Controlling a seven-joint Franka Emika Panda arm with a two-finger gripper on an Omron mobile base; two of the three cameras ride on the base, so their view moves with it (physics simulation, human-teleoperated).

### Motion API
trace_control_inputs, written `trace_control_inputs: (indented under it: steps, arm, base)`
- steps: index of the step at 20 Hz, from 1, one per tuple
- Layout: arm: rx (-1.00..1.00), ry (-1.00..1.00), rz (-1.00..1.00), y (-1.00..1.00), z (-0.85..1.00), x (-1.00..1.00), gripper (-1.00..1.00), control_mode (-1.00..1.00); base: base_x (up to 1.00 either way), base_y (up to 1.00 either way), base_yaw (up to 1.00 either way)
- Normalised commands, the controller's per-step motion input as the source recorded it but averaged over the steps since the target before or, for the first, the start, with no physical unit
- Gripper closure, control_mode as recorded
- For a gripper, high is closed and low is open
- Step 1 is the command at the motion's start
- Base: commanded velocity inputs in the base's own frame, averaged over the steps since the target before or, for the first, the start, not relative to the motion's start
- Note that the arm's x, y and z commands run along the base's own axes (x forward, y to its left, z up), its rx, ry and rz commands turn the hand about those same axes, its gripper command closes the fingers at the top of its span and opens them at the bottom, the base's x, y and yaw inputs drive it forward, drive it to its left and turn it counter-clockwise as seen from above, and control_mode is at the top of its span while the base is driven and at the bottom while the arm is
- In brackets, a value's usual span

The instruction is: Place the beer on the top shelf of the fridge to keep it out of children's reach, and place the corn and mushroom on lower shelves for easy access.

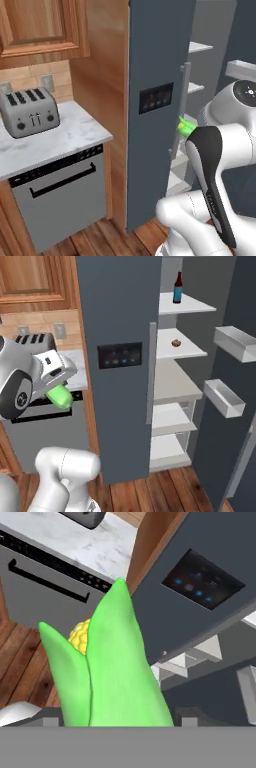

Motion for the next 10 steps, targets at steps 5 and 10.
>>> trace_control_inputs:
  steps: [5, 10]
  arm:
    - [0.0, 0.0, 0.0, 0.0, 0.0, 0.0, 1.0, 1.0]
    - [0.0, 0.0, 0.0, 0.0, 0.0, 0.0, 1.0, 1.0]
  base:
    - [0.26, -0.59, -0.21]
    - [0.44, -0.56, -0.05]
